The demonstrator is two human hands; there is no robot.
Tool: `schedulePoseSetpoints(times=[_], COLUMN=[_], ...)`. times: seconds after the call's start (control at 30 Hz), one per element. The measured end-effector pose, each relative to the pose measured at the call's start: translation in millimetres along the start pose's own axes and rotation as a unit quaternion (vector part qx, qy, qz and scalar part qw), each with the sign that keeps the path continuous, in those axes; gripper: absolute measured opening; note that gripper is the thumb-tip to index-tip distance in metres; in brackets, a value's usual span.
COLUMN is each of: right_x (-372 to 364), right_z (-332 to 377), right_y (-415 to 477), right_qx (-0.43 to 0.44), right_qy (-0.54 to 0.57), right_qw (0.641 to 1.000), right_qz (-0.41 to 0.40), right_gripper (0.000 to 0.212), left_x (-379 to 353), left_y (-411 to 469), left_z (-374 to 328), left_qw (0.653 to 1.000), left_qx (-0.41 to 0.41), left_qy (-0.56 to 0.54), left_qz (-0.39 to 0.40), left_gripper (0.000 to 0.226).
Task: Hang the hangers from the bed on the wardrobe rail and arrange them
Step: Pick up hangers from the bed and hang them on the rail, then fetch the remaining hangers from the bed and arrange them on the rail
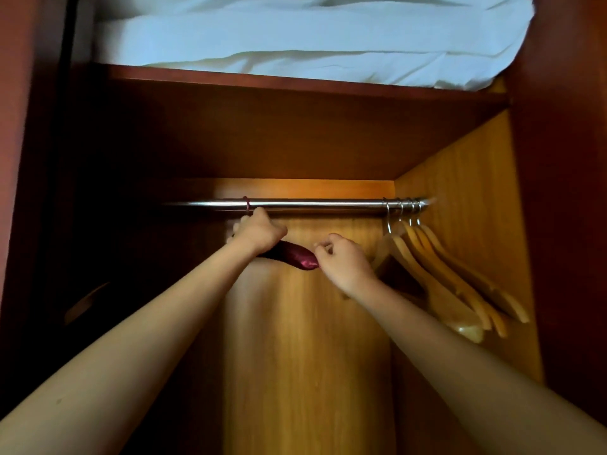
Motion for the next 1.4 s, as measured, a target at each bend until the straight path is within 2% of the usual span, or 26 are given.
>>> schedulePoseSetpoints(times=[0.07, 0.2, 0.33, 0.43, 0.57, 0.67, 0.77, 0.83, 0.93, 1.03, 1.23, 1.4], right_x=[18, 53, 82, 105, 149, 184, 218, 238, 263, 284, 340, 392], right_z=[-12, -35, -54, -62, -68, -68, -67, -62, -51, -36, 16, 92], right_y=[-9, -28, -54, -74, -103, -125, -155, -185, -242, -315, -469, -586], right_qx=[-0.013, -0.037, -0.029, -0.023, -0.035, -0.056, -0.097, -0.136, -0.184, -0.249, -0.428, -0.532], right_qy=[-0.018, -0.069, -0.097, -0.124, -0.194, -0.246, -0.311, -0.351, -0.391, -0.435, -0.510, -0.548], right_qw=[1.000, 0.996, 0.994, 0.990, 0.977, 0.963, 0.938, 0.917, 0.886, 0.841, 0.715, 0.606], right_qz=[-0.013, -0.043, -0.048, -0.055, -0.080, -0.095, -0.116, -0.130, -0.166, -0.205, -0.212, -0.222], right_gripper=[0.028, 0.038, 0.041, 0.035, 0.037, 0.036, 0.035, 0.035, 0.035, 0.035, 0.034, 0.034], left_x=[-13, -43, -70, -84, -94, -100, -111, -116, -122, -120, -95, -33], left_y=[-17, -54, -88, -109, -137, -158, -187, -216, -272, -346, -505, -633], left_z=[-17, -39, -58, -68, -90, -114, -140, -154, -168, -171, -179, -203], left_qw=[0.999, 0.993, 0.992, 0.990, 0.975, 0.934, 0.911, 0.896, 0.858, 0.811, 0.700, 0.599], left_qx=[-0.039, -0.052, -0.095, -0.112, -0.133, -0.144, -0.164, -0.181, -0.214, -0.250, -0.318, -0.371], left_qy=[0.011, -0.048, 0.002, -0.006, -0.119, -0.262, -0.297, -0.309, -0.349, -0.367, -0.352, -0.361], left_qz=[0.021, 0.091, 0.087, 0.090, 0.129, 0.198, 0.237, 0.262, 0.309, 0.380, 0.534, 0.610], left_gripper=[0.059, 0.063, 0.064, 0.062, 0.054, 0.030, 0.045, 0.051, 0.049, 0.047, 0.049, 0.051])
Point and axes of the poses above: each hand's wrist, its own y-axis towards the middle knuckle, its own x-axis out of the back of the hand, z = x × y, the point moved 1 cm from there along y, towards the middle knuckle, and after that the axes turned 10 degrees about -y, right-handed, at the moved point
